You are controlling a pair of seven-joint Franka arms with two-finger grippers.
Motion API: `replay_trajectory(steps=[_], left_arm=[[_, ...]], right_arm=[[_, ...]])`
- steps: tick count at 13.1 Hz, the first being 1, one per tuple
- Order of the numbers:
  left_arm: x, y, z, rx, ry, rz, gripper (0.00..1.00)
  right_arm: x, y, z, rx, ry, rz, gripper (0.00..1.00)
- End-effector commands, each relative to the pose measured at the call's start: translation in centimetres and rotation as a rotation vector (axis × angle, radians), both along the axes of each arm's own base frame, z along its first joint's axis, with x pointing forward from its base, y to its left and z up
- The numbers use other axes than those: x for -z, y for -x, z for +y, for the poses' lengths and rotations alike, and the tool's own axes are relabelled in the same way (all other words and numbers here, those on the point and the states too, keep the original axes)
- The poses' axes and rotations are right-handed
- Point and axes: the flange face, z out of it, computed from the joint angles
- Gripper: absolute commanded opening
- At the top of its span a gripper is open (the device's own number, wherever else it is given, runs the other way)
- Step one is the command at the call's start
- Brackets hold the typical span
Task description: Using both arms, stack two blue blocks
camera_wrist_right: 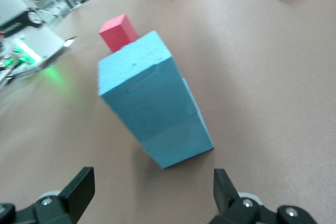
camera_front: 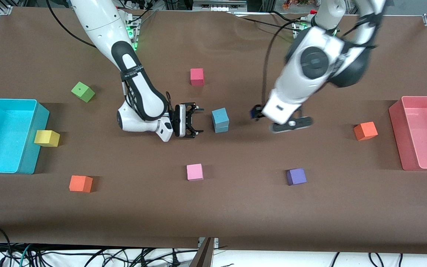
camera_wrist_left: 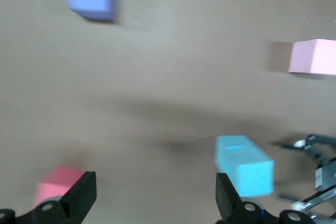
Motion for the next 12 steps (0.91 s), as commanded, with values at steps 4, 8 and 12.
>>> replay_trajectory(steps=[4,8,12], left_arm=[[-7.2,3.1,20.0,0.197,-0.026,0.002,1.00],[-10.3,4.5,22.0,0.184,-0.063,0.036,1.00],[-10.7,4.5,23.4,0.161,-0.064,0.027,1.00]], right_arm=[[-8.7,-2.9,-6.7,-0.183,0.185,0.212,1.00],[-16.6,-5.5,-9.8,-0.218,0.425,0.385,1.00],[-23.2,-6.6,-13.3,-0.162,0.668,0.485,1.00]])
